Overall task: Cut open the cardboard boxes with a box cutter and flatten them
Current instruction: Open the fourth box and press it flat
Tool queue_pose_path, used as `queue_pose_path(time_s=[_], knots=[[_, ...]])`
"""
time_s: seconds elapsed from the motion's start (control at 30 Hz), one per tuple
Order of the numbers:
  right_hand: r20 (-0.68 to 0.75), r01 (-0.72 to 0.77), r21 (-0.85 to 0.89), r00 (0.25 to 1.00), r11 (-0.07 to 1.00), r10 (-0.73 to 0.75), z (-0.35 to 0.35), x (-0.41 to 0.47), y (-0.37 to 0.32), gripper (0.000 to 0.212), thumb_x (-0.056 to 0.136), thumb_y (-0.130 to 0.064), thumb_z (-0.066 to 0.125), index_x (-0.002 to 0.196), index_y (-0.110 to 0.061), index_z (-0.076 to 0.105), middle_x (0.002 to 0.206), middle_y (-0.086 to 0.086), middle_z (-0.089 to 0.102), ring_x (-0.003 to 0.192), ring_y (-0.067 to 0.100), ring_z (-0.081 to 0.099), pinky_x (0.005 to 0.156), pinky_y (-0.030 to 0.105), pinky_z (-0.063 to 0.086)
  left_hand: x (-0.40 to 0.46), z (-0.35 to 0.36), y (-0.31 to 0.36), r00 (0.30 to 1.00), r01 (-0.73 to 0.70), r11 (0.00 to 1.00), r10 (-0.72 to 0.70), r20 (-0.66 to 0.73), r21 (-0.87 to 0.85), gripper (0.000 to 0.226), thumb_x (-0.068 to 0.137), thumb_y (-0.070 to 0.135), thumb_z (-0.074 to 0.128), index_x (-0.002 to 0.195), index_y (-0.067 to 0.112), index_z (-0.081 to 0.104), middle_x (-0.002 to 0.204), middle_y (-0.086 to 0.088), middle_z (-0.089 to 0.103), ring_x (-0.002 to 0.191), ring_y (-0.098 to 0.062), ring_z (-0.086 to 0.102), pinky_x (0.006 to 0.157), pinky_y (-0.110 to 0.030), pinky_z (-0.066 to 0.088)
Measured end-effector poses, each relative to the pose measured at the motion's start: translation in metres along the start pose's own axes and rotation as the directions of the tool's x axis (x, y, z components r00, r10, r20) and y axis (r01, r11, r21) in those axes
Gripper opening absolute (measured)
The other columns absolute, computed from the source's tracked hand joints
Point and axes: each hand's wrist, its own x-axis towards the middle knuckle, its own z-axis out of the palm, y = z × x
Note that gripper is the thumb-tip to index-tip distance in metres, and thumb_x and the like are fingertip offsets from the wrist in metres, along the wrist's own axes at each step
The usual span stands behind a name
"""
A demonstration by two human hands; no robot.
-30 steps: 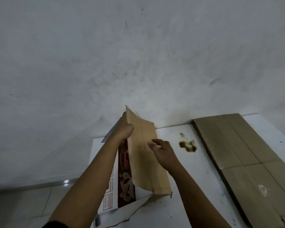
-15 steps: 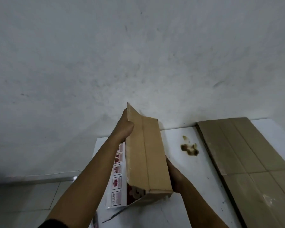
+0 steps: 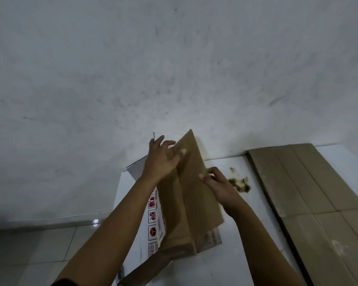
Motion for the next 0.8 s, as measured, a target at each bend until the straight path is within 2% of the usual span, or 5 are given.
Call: queue_pose_path(time_s=[0.1,0.23,0.4,0.57,0.8], knots=[[0.136,0.092,0.008,0.986,0.996,-0.092,0.024,-0.011,-0.016,0.032,0.101,-0.052,0.044,0.129,-0.041,0.054,0.132,-0.013,0.058,0.119,0.01,0.059,0.092,0.036,0.053,0.001,-0.002,0.001,0.997,0.076,0.989,-0.077,-0.001,-0.127,0.071,0.076,0.081,0.055,0.133,0.039,0.052,0.158,0.004,0.031,0.147,-0.02,0.026,0.115,-0.048,0.033],[0.216,0.09,0.003,0.972,0.996,-0.088,0.045,-0.008,-0.002,0.039,0.1,-0.066,0.032,0.138,-0.064,0.038,0.156,-0.021,0.033,0.143,0.01,0.034,0.114,0.047,0.034,0.005,-0.006,-0.007,0.996,0.086,0.979,-0.078,0.053,-0.184,0.079,0.076,0.063,0.073,0.144,0.036,0.042,0.156,0.002,0.033,0.143,-0.018,0.033,0.11,-0.034,0.033],[0.19,-0.012,-0.008,0.982,1.0,0.013,0.054,0.005,0.037,0.051,0.101,-0.062,0.029,0.149,-0.046,0.035,0.158,-0.012,0.032,0.144,0.015,0.034,0.113,0.036,0.033,0.009,-0.011,-0.015,0.992,0.079,0.981,-0.059,0.114,-0.175,0.083,0.083,0.047,0.074,0.151,0.048,0.027,0.163,0.001,0.018,0.15,-0.016,0.019,0.111,-0.03,0.023],[0.172,-0.162,-0.146,0.967,0.976,0.186,0.055,0.016,0.074,0.079,0.085,-0.085,0.031,0.146,-0.036,0.045,0.149,-0.002,0.05,0.132,0.021,0.051,0.112,0.049,0.039,0.008,-0.016,-0.024,0.986,0.078,0.996,-0.085,0.144,0.052,0.058,0.075,0.069,0.056,0.13,0.068,0.039,0.163,0.006,0.017,0.151,-0.023,0.015,0.115,-0.06,0.028],[-0.008,-0.162,-0.006,0.987,0.987,0.162,0.023,-0.001,0.089,0.039,0.097,-0.052,0.051,0.098,-0.02,0.073,0.102,-0.005,0.073,0.101,0.014,0.067,0.098,0.048,0.053,0.009,-0.012,-0.025,0.986,0.086,0.991,-0.099,0.137,0.098,0.063,0.091,0.031,0.067,0.148,0.032,0.042,0.166,-0.002,0.012,0.153,-0.024,0.008,0.121,-0.047,0.02]])
